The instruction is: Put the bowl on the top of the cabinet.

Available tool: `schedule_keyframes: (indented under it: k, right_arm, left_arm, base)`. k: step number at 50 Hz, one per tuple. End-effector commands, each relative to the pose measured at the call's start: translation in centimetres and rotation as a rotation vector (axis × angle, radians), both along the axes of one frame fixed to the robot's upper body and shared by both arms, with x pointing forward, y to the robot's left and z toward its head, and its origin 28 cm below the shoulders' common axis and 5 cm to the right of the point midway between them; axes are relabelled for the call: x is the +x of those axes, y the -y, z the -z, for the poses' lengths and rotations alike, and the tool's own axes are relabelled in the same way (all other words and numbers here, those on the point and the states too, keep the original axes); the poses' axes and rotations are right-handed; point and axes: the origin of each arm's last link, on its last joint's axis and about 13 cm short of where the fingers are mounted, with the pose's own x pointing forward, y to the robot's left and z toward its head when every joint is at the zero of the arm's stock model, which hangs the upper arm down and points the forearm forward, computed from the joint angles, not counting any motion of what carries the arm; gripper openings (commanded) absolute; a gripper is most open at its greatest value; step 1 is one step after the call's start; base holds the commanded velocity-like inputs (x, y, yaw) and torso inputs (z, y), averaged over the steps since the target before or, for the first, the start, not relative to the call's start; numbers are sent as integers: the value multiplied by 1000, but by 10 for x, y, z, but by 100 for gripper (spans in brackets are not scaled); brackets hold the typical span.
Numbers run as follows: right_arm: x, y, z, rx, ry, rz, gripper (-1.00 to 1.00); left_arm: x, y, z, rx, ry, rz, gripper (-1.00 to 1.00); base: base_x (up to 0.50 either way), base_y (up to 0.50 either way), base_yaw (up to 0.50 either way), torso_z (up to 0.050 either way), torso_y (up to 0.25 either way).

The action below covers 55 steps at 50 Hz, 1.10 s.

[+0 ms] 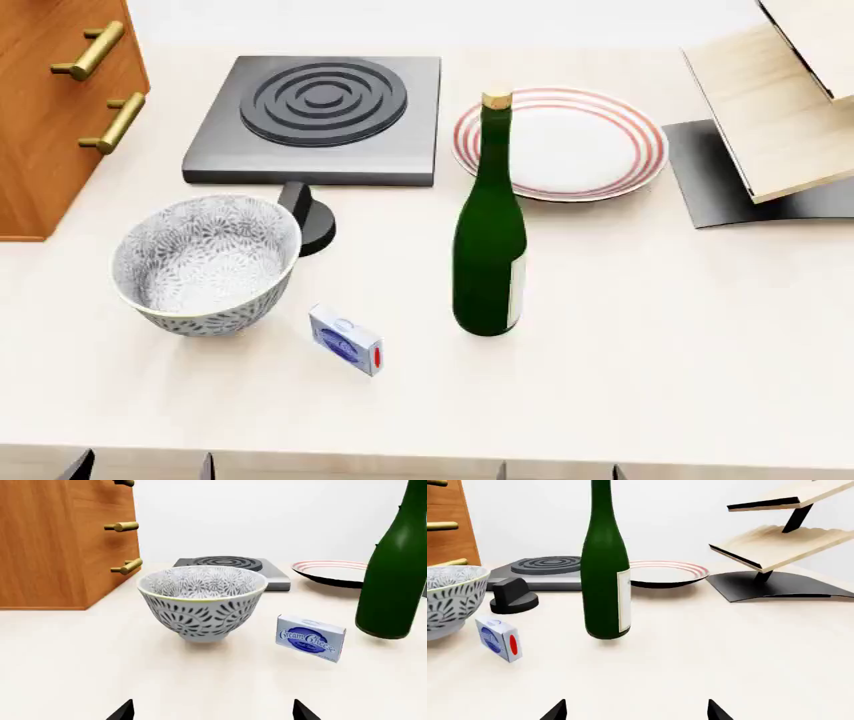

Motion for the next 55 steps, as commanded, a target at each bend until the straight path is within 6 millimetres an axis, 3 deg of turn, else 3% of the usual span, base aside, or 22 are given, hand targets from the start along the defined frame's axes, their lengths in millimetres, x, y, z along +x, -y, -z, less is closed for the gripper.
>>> schedule_keyframes:
  k: [1,14,25,32,38,55]
  right_arm:
    - [1,0,1,0,0,0,100]
    - [-5,3,-21,-36,32,18,100]
    - [-7,5,-79,-57,176,22,100]
    - [-9,7,-104,-72,242,33,100]
    - [-9,8,-104,-72,247,34,100]
    - [-9,8,-101,-98,248,20,100]
  left_arm:
    - [1,0,1,0,0,0,100]
    - [-5,1,-19,12,36,-6,100]
    - [-5,4,-64,54,144,-2,100]
    - [-7,7,-82,61,194,6,100]
    - [-9,7,-94,66,224,5,100]
    - [-15,8,-100,59,245,10,100]
  base:
    - [0,0,0,0,0]
    - [0,0,0,0,0]
    - [0,0,0,0,0]
    - [0,0,0,0,0]
    - [0,0,0,0,0]
    - [0,128,0,0,0]
